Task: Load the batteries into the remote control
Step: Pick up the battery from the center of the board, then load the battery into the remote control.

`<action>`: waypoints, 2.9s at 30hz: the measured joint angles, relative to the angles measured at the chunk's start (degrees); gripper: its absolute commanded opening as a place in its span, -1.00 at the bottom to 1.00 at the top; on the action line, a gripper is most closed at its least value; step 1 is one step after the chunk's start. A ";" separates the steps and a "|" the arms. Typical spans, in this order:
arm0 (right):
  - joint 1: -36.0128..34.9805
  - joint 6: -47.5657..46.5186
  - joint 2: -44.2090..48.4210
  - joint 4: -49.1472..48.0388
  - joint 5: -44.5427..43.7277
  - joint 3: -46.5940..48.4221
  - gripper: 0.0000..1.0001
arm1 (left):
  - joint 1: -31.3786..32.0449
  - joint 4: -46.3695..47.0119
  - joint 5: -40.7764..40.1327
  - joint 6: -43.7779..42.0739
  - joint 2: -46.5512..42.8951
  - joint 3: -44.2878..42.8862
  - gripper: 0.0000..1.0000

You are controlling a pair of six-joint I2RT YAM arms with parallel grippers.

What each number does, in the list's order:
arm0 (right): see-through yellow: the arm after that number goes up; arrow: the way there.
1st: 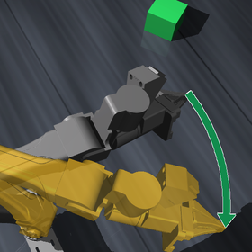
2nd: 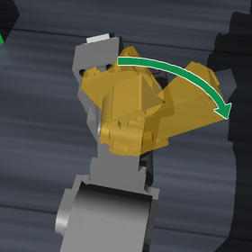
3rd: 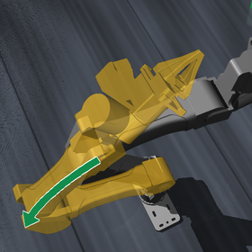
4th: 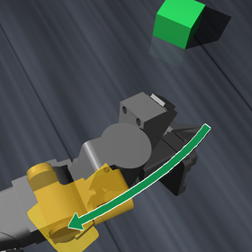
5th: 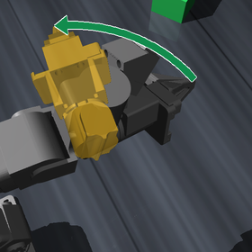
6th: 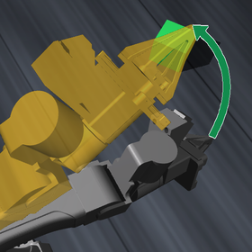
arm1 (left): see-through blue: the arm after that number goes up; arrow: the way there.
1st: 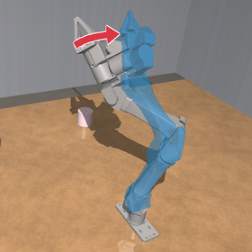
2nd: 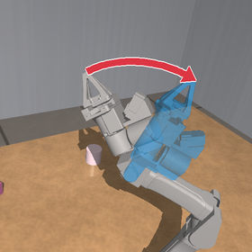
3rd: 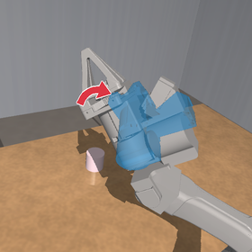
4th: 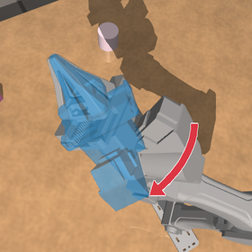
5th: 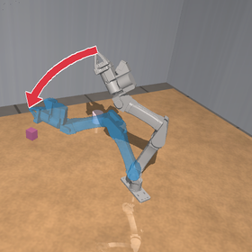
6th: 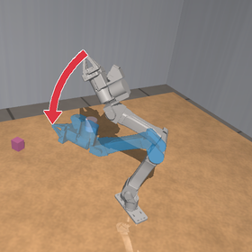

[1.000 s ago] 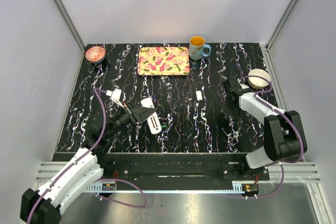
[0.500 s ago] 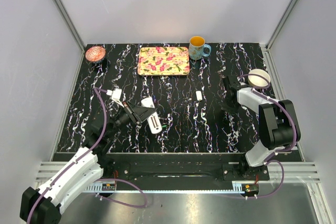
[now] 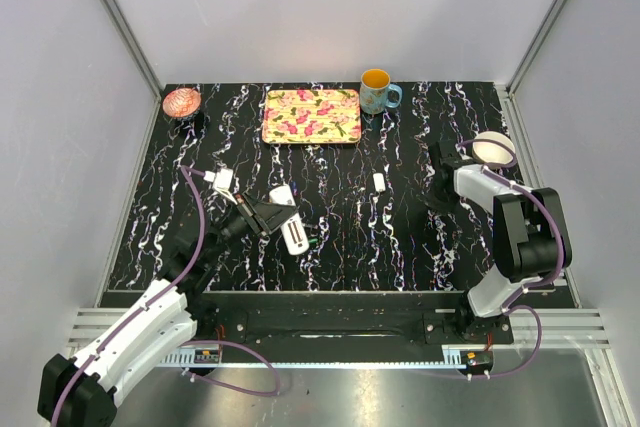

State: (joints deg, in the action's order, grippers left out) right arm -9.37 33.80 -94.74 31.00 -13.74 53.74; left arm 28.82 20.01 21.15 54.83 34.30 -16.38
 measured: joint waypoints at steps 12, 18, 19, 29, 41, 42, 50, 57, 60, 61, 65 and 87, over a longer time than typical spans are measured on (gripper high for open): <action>-0.76 -1.38 7.30 -0.98 5.97 -3.89 -1.00 | 0.00 0.81 -0.02 0.13 1.16 0.02 -1.00; -14.95 -3.67 24.76 4.28 10.67 -1.05 -1.00 | 0.00 5.31 0.02 1.75 7.21 0.02 -1.00; -18.23 -4.11 26.77 5.53 11.76 1.18 -1.00 | 0.00 6.60 0.04 2.23 8.57 0.02 -1.00; -36.59 -6.14 28.37 19.06 18.82 19.30 -1.00 | -0.02 22.56 2.95 8.52 24.98 -1.62 -1.00; -44.96 -6.91 17.86 25.70 21.00 29.51 -1.00 | 1.07 46.69 8.15 20.20 40.00 -2.80 -1.00; -45.00 -6.93 16.87 25.99 21.14 30.05 -1.00 | 1.31 46.75 8.22 20.20 39.91 -2.99 -1.00; -45.07 -7.02 9.84 27.47 23.08 35.76 -1.00 | 1.92 45.42 8.04 19.61 38.38 -3.43 -1.00; -45.07 -7.23 5.95 28.94 23.96 39.32 -1.00 | 1.92 43.12 7.45 19.23 38.38 -3.43 -1.00; -45.07 -7.43 4.63 28.96 23.96 39.63 -1.00 | 1.92 42.58 7.23 19.10 38.38 -3.41 -1.00; -45.07 -7.45 4.26 29.05 23.93 39.63 -1.00 | 1.92 42.40 7.15 18.93 38.38 -3.41 -1.00; -45.07 -7.48 3.69 29.51 23.91 39.63 -1.00 | 1.92 41.99 6.91 18.43 38.34 -3.41 -1.00; -45.07 -7.69 1.62 31.89 22.38 41.55 -1.00 | 4.00 38.75 4.37 16.55 36.48 -3.39 -1.00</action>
State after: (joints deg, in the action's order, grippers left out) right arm -54.43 26.11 -93.12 62.89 8.64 95.29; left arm 32.82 58.76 25.52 71.37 70.78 -19.77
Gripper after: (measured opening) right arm 0.037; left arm 0.286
